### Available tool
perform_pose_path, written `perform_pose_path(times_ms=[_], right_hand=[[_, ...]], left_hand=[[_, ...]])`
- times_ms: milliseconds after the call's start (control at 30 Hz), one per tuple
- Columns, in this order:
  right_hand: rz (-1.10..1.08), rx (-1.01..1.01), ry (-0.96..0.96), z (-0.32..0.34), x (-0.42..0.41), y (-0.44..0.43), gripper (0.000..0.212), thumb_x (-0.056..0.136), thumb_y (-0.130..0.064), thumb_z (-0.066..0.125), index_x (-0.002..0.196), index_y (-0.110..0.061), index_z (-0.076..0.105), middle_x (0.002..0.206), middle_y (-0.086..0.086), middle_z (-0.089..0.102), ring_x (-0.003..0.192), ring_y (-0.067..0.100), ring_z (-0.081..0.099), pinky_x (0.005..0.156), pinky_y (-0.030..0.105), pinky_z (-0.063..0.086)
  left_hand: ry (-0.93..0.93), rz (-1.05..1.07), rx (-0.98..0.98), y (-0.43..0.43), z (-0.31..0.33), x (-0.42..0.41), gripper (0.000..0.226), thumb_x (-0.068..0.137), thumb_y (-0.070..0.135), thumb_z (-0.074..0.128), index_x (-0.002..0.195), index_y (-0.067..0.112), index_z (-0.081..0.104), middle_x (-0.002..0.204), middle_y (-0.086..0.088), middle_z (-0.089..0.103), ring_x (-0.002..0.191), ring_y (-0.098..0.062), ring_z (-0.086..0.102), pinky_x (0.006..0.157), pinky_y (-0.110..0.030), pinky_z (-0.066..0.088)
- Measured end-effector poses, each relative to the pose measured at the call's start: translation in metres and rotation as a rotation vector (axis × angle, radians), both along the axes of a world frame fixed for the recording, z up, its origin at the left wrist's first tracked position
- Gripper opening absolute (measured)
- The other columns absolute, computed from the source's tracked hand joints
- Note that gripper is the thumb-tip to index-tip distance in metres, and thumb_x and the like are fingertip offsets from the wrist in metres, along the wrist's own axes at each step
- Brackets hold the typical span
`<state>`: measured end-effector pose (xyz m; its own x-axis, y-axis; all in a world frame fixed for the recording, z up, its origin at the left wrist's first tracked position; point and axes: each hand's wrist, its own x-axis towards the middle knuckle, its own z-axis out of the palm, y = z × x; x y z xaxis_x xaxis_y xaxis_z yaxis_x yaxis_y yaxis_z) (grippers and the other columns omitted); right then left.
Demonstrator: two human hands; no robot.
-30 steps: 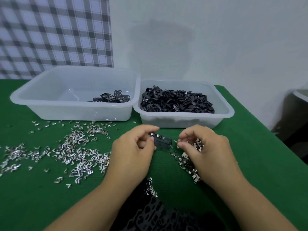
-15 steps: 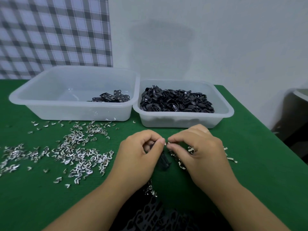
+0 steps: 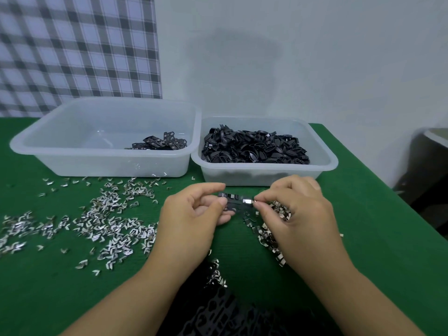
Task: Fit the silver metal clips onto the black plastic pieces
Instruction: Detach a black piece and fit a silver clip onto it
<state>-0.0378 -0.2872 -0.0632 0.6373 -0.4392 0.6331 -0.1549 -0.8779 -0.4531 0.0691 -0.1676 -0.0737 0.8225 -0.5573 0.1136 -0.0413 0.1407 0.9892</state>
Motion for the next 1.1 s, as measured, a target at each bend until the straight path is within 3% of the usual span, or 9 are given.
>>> perform_pose_path(times_ms=[433, 867, 1000, 1100], right_hand=[[-0.026, -0.035, -0.022, -0.0003, 0.0031, 0.001, 0.01, 0.071, -0.009, 0.078, 0.075, -0.015, 0.072, 0.073, -0.006, 0.055, 0.081, 0.014, 0.046, 0.075, 0.01, 0.032], [0.06, 0.253, 0.07, 0.0005, 0.0053, 0.0032, 0.014, 0.077, -0.018, 0.072, 0.075, -0.03, 0.066, 0.081, -0.017, 0.056, 0.092, 0.007, 0.048, 0.079, 0.004, 0.029], [0.077, 0.413, 0.058, 0.0032, 0.0062, 0.003, 0.016, 0.079, -0.018, 0.068, 0.073, -0.033, 0.064, 0.084, -0.016, 0.058, 0.093, 0.009, 0.052, 0.084, 0.021, 0.038], [0.062, 0.448, 0.046, 0.0059, 0.0067, 0.003, 0.018, 0.079, -0.017, 0.068, 0.07, -0.033, 0.065, 0.084, -0.015, 0.058, 0.092, 0.01, 0.054, 0.082, 0.024, 0.04]], left_hand=[[0.033, -0.059, -0.017, 0.0003, 0.0029, -0.0032, 0.02, 0.084, -0.004, 0.064, 0.084, 0.014, 0.071, 0.069, -0.011, 0.073, 0.066, -0.018, 0.073, 0.058, -0.015, 0.054], [0.041, -0.089, -0.015, 0.0012, 0.0031, -0.0025, 0.021, 0.083, -0.004, 0.064, 0.083, 0.015, 0.072, 0.07, -0.01, 0.073, 0.067, -0.019, 0.073, 0.056, -0.016, 0.055], [0.078, -0.094, -0.052, 0.0007, 0.0037, -0.0025, 0.022, 0.083, -0.007, 0.063, 0.087, 0.013, 0.072, 0.072, -0.01, 0.074, 0.07, -0.021, 0.074, 0.058, -0.016, 0.055], [0.077, -0.114, -0.067, 0.0008, 0.005, -0.0037, 0.026, 0.083, -0.01, 0.062, 0.088, 0.014, 0.072, 0.075, -0.008, 0.075, 0.071, -0.02, 0.074, 0.06, -0.015, 0.055]])
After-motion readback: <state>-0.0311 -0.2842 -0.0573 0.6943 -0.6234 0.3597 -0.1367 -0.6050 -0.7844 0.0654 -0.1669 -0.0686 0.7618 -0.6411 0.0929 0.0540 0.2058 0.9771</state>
